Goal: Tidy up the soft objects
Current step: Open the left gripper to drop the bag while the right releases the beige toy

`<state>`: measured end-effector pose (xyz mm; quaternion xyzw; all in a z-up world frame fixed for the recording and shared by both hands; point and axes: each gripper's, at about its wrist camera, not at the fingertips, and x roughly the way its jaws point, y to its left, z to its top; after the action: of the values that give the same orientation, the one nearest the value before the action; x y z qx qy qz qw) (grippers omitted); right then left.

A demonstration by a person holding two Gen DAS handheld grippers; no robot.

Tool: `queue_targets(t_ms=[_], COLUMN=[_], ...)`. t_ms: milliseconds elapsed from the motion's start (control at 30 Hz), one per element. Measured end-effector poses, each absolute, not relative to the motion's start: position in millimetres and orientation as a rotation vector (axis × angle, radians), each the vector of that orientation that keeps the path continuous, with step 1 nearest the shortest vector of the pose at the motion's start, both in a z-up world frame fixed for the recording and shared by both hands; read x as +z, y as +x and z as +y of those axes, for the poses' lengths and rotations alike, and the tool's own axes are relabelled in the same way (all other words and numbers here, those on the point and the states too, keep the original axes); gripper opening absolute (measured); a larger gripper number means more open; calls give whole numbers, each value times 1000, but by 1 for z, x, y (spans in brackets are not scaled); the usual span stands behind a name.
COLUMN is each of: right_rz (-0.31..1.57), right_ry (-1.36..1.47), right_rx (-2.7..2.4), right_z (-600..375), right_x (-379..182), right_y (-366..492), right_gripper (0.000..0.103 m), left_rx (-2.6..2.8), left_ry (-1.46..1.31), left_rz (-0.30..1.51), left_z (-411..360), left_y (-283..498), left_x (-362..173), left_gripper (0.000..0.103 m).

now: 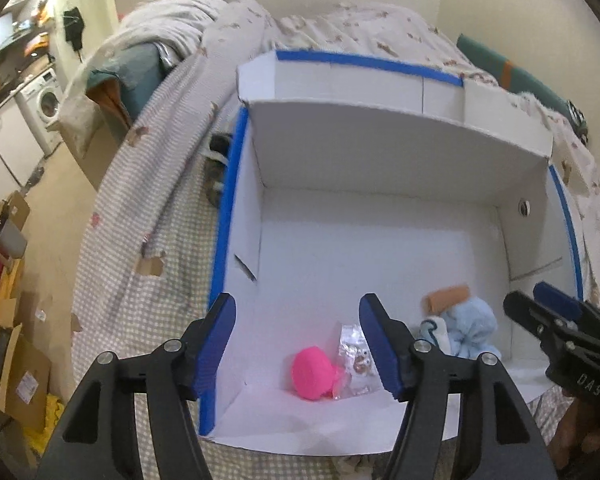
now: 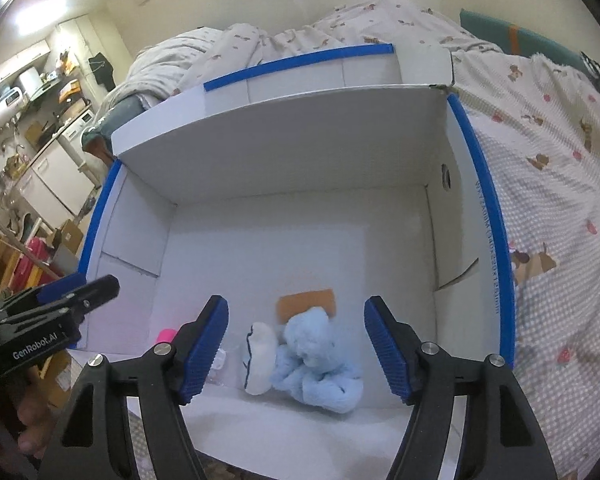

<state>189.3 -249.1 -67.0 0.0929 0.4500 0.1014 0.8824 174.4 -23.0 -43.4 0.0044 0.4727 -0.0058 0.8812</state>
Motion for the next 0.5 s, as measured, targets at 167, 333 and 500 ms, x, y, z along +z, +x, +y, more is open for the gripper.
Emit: queue_targets(t_ms=[167, 333, 500], right_rz=[908, 905, 897], right_ry=[230, 231, 234], right_rx=[230, 217, 204], right_z=[-250, -250, -252], right_x=[-61, -60, -57], right_y=[188, 185, 179], right_gripper=[102, 102, 102], left_rx=[0, 11, 19], left_ry=[-24, -28, 16], left_rz=[910, 909, 903], left_z=[-16, -16, -20], left_y=[168, 167, 158], left_x=[-28, -28, -35], left_gripper=[61, 61, 61])
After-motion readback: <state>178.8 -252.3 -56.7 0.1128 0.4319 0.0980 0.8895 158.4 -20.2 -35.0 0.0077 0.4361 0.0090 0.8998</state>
